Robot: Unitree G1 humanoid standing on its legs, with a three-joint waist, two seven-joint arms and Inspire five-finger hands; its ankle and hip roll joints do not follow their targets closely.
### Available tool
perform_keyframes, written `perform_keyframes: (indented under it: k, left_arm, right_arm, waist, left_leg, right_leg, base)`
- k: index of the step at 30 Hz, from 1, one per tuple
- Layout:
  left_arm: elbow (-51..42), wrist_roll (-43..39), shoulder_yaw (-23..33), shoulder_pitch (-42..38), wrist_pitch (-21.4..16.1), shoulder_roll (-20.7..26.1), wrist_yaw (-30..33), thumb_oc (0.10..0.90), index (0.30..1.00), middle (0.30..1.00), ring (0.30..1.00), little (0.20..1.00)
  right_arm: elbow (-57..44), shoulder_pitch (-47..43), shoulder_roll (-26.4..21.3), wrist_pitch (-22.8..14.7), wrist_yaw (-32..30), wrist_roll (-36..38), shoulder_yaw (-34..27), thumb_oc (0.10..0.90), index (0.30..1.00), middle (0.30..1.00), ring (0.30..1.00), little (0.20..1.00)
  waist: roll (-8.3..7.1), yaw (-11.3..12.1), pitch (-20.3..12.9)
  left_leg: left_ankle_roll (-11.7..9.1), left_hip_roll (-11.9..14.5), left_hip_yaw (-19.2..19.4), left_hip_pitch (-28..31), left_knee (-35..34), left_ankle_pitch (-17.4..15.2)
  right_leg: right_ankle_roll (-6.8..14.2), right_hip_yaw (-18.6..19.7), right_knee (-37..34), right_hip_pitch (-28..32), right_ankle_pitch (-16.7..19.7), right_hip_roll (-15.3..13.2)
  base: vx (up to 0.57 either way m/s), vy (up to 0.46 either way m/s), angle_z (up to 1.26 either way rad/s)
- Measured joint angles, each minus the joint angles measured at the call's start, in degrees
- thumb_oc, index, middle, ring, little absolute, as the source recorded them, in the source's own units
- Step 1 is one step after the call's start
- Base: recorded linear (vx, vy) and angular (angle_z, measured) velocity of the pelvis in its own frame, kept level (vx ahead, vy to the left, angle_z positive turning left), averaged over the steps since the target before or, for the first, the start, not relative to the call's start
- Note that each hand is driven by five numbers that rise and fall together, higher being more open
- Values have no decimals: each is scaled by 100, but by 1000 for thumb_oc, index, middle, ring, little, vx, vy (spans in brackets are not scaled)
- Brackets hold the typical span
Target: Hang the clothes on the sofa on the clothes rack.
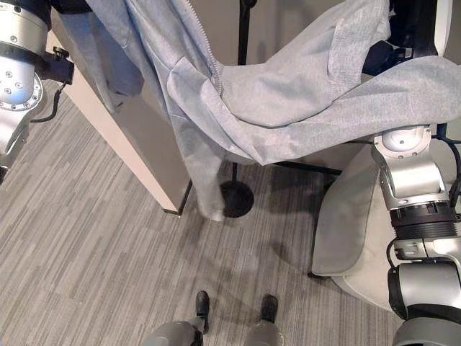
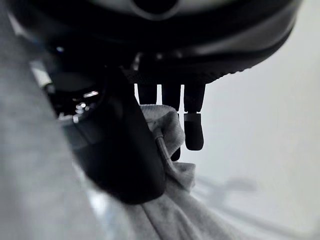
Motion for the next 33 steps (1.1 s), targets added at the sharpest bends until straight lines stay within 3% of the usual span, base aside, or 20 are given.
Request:
perform_keyframes:
  k: [1,4,8,10,11,12,13,14,15,20,25,30,33]
  left_arm:
    - [-83,0,95,153,1,3,-3,400,300,300,300,300]
    - [-86,0,198,231,0,1,-6,400,300,300,300,300]
    - [-64,-8,217,243,4,-265,-24,400,300,300,300,300]
    - [-65,-13,126,243,0,-333,-73,400,300,300,300,300]
    - [-26,-13,125,215,-14,-359,-78,400,300,300,300,300]
    - [43,-27,93,175,-25,-351,-83,400,300,300,300,300]
    - [110,-29,33,130,-29,-346,-87,400,300,300,300,300]
    - [181,-30,-46,37,-19,-350,-93,400,300,300,300,300]
    - [204,-44,-65,5,-13,-352,-86,400,300,300,300,300]
    - [253,-78,-71,-24,-2,-367,-84,400,300,300,300,300]
    - [223,-251,-37,-36,-2,-348,-44,400,300,300,300,300]
    - [-219,-245,226,66,20,-177,-41,400,300,300,300,300]
    - [-439,-245,446,65,-3,-134,-44,400,300,300,300,300]
  right_arm:
    - [110,-1,-1,2,6,4,34,400,300,300,300,300]
    - [230,-72,-6,2,3,4,36,400,300,300,300,300]
    - [662,-618,-380,5,-4,159,218,400,300,300,300,300]
    - [945,-1023,-608,8,-34,272,352,400,300,300,300,300]
    - [1095,-1248,-692,4,-87,278,486,400,300,300,300,300]
    - [1416,-1743,-783,6,-92,333,760,400,300,300,300,300]
    - [1608,-2024,-795,8,-90,376,857,400,300,300,300,300]
    - [1737,-2244,-822,9,-104,455,909,400,300,300,300,300]
    - [1872,-2395,-855,20,-126,496,1208,400,300,300,300,300]
    - [1978,-2950,-990,19,-51,498,1635,400,300,300,300,300]
    - [1945,-2976,-996,14,-53,500,1630,400,300,300,300,300]
    - [1102,-2233,-1010,12,-44,483,952,400,300,300,300,300]
    - [939,-2061,-1012,4,-44,484,843,400,300,300,300,300]
  waist:
    - [-14,104,8]
    - [-32,120,4]
    - [-50,-20,13]
    - [-59,-94,19]
    - [-101,-121,42]
    - [-209,-115,57]
    - [-169,-95,38]
    - [-72,-83,3]
    - [-109,-77,-21]
    - [-153,-47,-48]
    - [-152,134,-49]
    - [-152,104,-49]
    - [-149,79,-50]
  left_leg:
    - [-110,180,10,162,-1,-79]
    - [-190,483,-16,332,-2,-122]
    - [-301,674,-170,279,103,-49]
    - [-324,647,-215,212,231,-58]
    - [-466,594,-218,25,504,-172]
    - [-442,408,-270,-93,442,-301]
    - [-424,329,-370,-75,66,-270]
    - [-367,374,-375,-125,-9,-36]
    - [-208,386,-301,-108,-5,127]
    - [-155,173,-313,-107,-4,116]
    - [-142,160,-323,-110,-3,117]
    - [-141,176,-305,-105,-3,117]
    - [-142,182,-248,-78,-3,115]
  right_leg:
    - [-41,45,-2,139,1,219]
    - [-126,85,30,319,-45,504]
    - [-185,-118,33,456,-81,679]
    - [-258,-258,33,533,-127,694]
    - [-276,-292,35,529,-139,635]
    - [-426,-275,37,524,-229,506]
    - [-430,-263,36,476,-240,504]
    - [-417,-263,33,427,-249,577]
    - [-375,-226,33,424,-264,597]
    - [-310,-235,28,445,-295,430]
    - [-273,-244,28,447,-303,388]
    - [-267,-237,29,445,-306,400]
    - [-267,-194,29,446,-306,400]
  base:
    - [122,-229,-13]
    - [62,-204,-7]
    - [-5,-104,23]
    - [-9,-19,41]
    - [21,24,18]
    - [41,52,11]
    - [92,79,2]
    - [130,103,-17]
    - [108,73,-11]
    - [96,71,4]
    - [56,40,2]
    - [39,0,-3]
    - [52,2,-8]
